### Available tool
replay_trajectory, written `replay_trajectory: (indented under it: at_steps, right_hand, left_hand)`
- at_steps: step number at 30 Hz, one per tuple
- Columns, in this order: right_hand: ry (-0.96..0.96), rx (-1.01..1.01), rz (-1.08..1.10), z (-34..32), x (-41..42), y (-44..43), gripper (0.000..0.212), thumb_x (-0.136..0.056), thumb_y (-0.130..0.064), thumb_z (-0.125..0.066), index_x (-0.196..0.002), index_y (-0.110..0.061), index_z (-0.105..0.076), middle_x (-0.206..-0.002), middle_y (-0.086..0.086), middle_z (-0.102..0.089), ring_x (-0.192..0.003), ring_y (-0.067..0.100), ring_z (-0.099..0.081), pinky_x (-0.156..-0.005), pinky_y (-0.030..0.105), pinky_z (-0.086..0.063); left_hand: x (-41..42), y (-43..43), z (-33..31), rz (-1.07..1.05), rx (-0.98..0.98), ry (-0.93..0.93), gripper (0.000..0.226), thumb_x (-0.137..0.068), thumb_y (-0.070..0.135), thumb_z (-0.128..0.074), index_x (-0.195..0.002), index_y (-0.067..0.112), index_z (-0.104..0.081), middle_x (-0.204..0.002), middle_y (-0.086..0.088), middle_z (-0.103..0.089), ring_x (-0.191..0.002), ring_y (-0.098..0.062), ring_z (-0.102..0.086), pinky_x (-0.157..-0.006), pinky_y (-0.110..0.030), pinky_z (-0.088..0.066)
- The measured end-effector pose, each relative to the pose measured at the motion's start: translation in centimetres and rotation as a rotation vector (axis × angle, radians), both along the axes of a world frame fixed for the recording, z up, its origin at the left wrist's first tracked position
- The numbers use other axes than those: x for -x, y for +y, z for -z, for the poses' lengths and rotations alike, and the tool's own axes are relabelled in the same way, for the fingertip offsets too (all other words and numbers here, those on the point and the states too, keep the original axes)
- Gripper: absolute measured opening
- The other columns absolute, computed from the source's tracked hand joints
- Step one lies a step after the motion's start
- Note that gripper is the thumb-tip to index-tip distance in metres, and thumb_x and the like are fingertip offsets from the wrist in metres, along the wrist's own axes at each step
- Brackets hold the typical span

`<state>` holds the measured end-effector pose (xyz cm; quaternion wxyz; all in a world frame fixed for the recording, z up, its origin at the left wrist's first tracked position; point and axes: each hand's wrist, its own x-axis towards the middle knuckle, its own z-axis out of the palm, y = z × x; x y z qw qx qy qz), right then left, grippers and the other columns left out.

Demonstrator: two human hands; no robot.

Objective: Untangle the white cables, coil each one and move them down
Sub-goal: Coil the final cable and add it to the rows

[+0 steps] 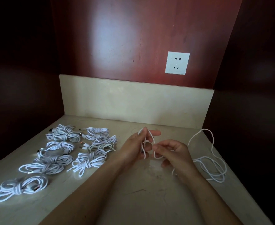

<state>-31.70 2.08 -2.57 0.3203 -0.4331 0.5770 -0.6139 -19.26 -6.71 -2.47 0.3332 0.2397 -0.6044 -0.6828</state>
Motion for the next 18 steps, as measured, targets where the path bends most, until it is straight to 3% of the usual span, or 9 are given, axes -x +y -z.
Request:
replay_trajectory:
  at_steps: [3,6,8,10,13,15,18]
  right_hand:
    - [0.093,-0.030,-0.067,0.5,-0.1,-0.2,0.008,-0.082,-0.003,-0.074,-0.077,-0.009,-0.072,-0.065,0.012,-0.071,-0.052,0.015,-0.066,-0.036,0.021,-0.040]
    - [0.254,-0.006,-0.094,1.3,-0.2,-0.6,0.014,-0.083,0.002,-0.072,-0.075,-0.009,-0.072,-0.059,0.015,-0.066,-0.039,0.007,-0.053,-0.042,0.015,-0.037]
    - [0.329,0.017,-0.078,1.6,-0.1,-0.8,0.016,-0.082,-0.001,-0.075,-0.072,-0.014,-0.073,-0.056,0.011,-0.064,-0.043,0.009,-0.053,-0.051,0.019,-0.041]
    - [0.380,0.011,-0.059,2.0,0.2,-1.0,0.016,-0.081,-0.006,-0.077,-0.070,-0.018,-0.073,-0.054,-0.002,-0.063,-0.045,0.007,-0.053,-0.053,0.023,-0.042]
    - [0.568,0.021,-0.049,2.7,0.5,-1.2,0.012,-0.080,-0.032,-0.076,-0.070,-0.025,-0.072,-0.067,-0.010,-0.067,-0.060,0.005,-0.060,-0.061,0.031,-0.049]
    - [0.673,0.019,-0.041,3.0,0.7,-1.2,0.025,-0.077,-0.051,-0.068,-0.069,-0.026,-0.068,-0.062,-0.012,-0.061,-0.059,0.005,-0.055,-0.062,0.034,-0.046]
    - [0.734,0.009,-0.077,3.0,0.7,-0.9,0.031,-0.078,-0.054,-0.063,-0.070,-0.024,-0.064,-0.052,-0.013,-0.048,-0.051,0.003,-0.042,-0.055,0.031,-0.038]
  left_hand:
    - [0.5,-0.3,0.0,-0.178,-0.114,0.106,0.046,-0.104,0.039,-0.029,-0.095,0.015,-0.067,-0.077,0.001,-0.061,-0.066,-0.012,-0.054,-0.058,-0.024,-0.041]
    - [0.3,-0.9,-0.4,-0.169,-0.296,0.296,0.043,-0.106,0.035,-0.027,-0.098,0.011,-0.061,-0.090,-0.002,-0.074,-0.081,-0.013,-0.070,-0.072,-0.029,-0.052]
    - [0.1,-0.7,-0.8,-0.107,-0.467,0.457,0.039,-0.106,0.034,-0.028,-0.096,0.010,-0.057,-0.072,-0.002,-0.072,-0.064,-0.013,-0.069,-0.063,-0.028,-0.054]
    - [-0.1,-0.8,-1.0,-0.113,-0.556,0.532,0.035,-0.106,0.033,-0.029,-0.089,0.014,-0.053,-0.052,0.006,-0.053,-0.040,-0.007,-0.049,-0.041,-0.017,-0.042]
    - [-0.5,-1.9,-0.7,-0.214,-0.515,0.519,0.031,-0.105,0.028,-0.030,-0.081,0.017,-0.047,-0.047,0.007,-0.030,-0.032,-0.004,-0.024,-0.031,-0.012,-0.021]
    - [-0.8,-2.6,-0.3,-0.322,-0.437,0.474,0.030,-0.103,0.023,-0.031,-0.076,0.018,-0.042,-0.049,0.006,-0.026,-0.032,-0.005,-0.020,-0.032,-0.013,-0.016]
    - [-1.2,-2.9,-0.2,-0.557,-0.157,0.256,0.031,-0.101,0.018,-0.030,-0.071,0.018,-0.036,-0.056,0.002,-0.028,-0.035,-0.006,-0.021,-0.036,-0.014,-0.017]
